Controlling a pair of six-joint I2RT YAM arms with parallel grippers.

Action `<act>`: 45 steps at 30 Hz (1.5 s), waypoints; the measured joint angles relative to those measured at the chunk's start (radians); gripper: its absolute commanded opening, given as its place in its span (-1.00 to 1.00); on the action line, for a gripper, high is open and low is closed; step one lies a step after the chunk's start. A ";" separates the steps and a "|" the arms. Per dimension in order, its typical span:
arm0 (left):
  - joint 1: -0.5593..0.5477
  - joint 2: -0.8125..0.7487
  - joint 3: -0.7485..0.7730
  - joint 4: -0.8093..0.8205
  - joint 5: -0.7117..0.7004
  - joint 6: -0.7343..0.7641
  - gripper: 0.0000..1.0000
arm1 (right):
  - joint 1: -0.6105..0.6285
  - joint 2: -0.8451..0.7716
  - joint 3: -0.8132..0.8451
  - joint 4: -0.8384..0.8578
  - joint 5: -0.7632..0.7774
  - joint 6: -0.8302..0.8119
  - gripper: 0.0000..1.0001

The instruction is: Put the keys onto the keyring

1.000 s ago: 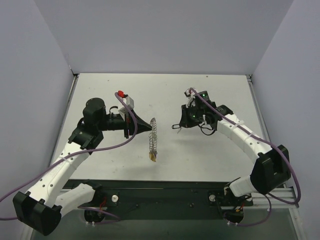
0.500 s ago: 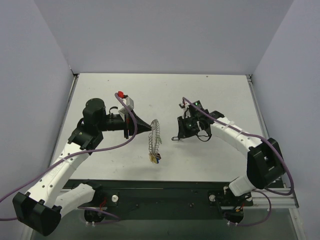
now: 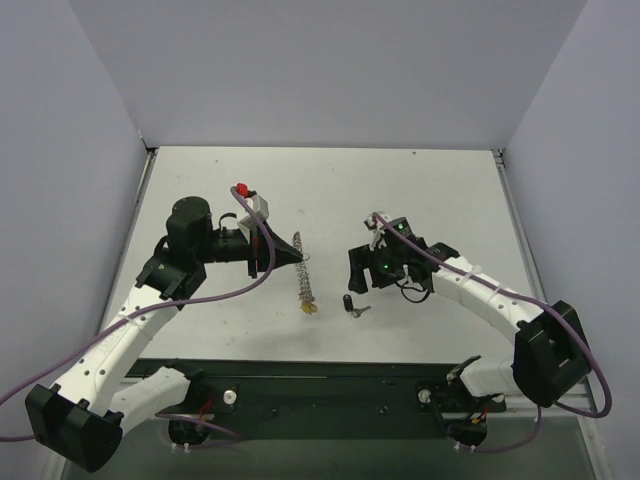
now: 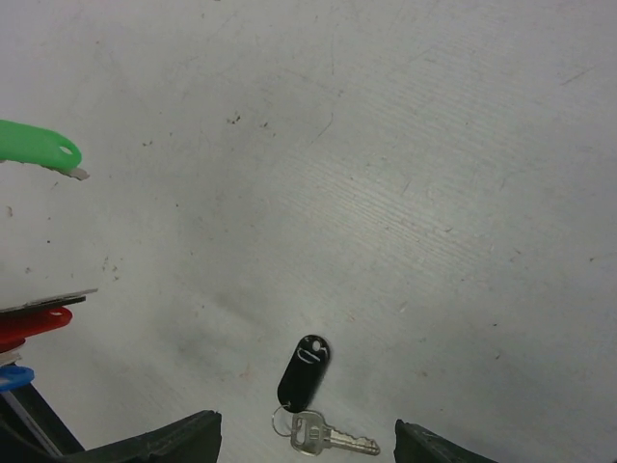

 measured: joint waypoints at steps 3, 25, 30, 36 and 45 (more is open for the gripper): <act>0.000 0.000 0.000 -0.005 -0.005 0.000 -1.00 | 0.042 0.031 0.000 -0.001 0.006 0.006 0.35; 0.000 -0.007 0.000 -0.041 -0.020 0.026 -1.00 | 0.290 0.266 0.030 -0.051 0.244 0.000 -0.10; 0.000 -0.007 0.000 -0.045 -0.021 0.027 -1.00 | 0.293 0.277 0.031 -0.054 0.266 0.003 -0.48; 0.000 -0.007 0.000 -0.050 -0.021 0.027 -1.00 | 0.293 0.277 0.031 -0.052 0.273 0.006 -1.00; 0.000 -0.008 0.000 -0.061 -0.032 0.035 -1.00 | 0.293 0.242 0.030 -0.040 0.272 0.000 -1.00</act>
